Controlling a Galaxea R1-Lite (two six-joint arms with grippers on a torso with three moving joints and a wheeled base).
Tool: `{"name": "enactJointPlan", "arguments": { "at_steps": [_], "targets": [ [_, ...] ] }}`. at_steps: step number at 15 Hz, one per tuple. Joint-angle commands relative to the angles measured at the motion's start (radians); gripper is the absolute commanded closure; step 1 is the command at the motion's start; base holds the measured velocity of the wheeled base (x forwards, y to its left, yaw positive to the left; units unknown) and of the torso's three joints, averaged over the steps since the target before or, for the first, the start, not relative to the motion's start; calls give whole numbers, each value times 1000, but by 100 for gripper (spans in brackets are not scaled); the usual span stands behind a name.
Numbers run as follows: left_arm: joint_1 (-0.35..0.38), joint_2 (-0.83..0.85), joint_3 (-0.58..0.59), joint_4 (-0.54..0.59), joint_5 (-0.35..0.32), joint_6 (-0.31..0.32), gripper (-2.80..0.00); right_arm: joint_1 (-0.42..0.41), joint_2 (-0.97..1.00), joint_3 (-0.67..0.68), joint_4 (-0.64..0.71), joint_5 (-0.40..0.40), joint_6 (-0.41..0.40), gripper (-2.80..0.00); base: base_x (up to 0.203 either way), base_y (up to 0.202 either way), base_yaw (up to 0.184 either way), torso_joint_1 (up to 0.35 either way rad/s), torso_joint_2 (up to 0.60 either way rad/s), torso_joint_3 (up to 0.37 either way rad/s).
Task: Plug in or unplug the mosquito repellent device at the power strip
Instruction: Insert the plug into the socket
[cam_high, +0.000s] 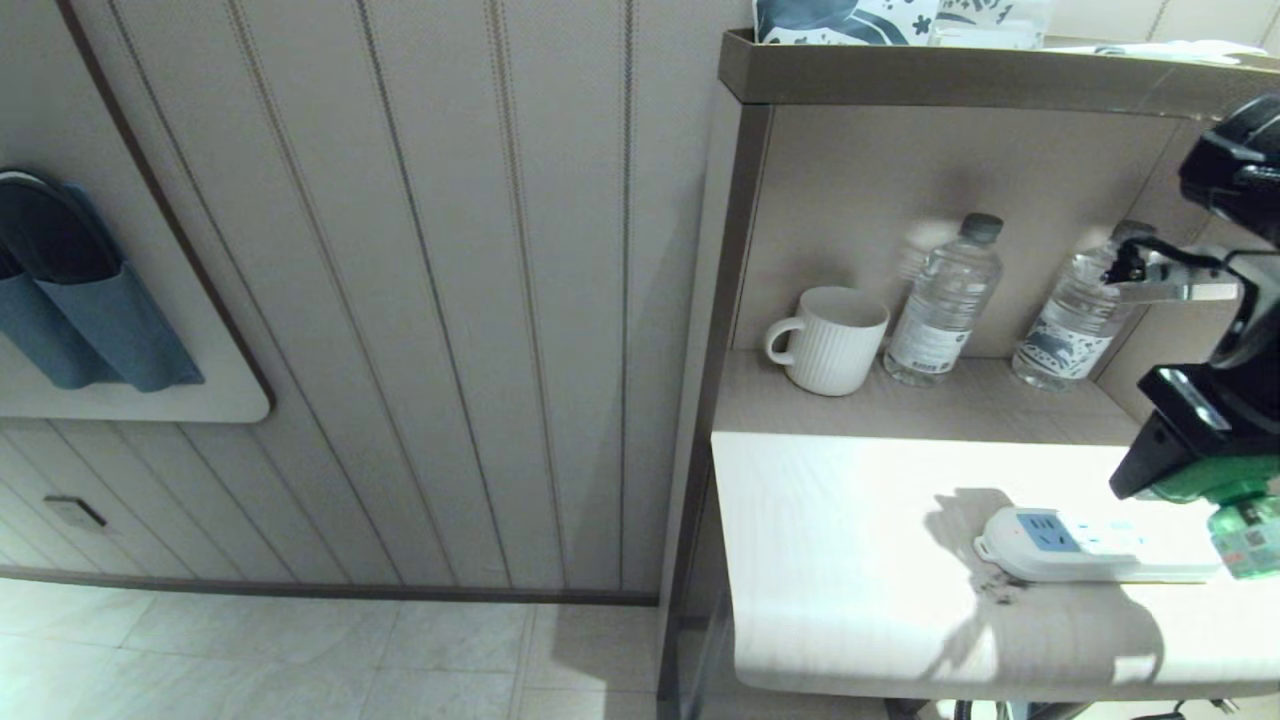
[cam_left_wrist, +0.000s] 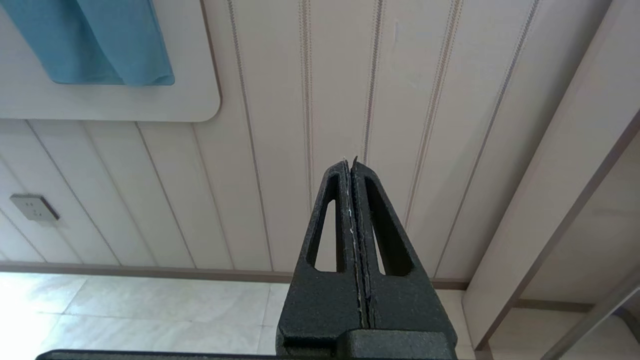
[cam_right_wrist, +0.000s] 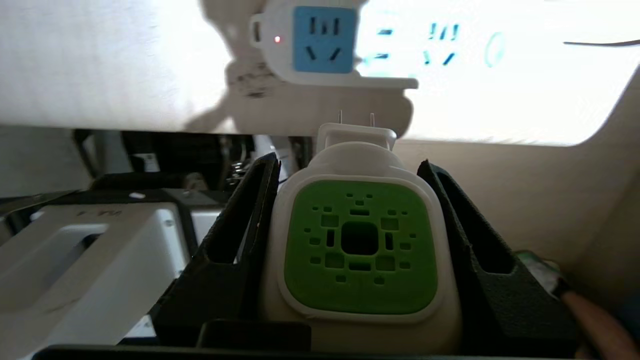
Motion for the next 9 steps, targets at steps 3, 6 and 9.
{"name": "enactJointPlan", "arguments": {
  "at_steps": [3,6,9],
  "targets": [
    [0,0,0,-1,0,0,0,27,70,8,12,-29,35,0,0,0,0,0,0,0],
    [0,0,0,-1,0,0,0,29,121,-3,-6,-33,48,0,0,0,0,0,0,0],
    [0,0,0,-1,0,0,0,20,102,-9,-40,-40,47,0,0,0,0,0,0,0]
  ]
}}
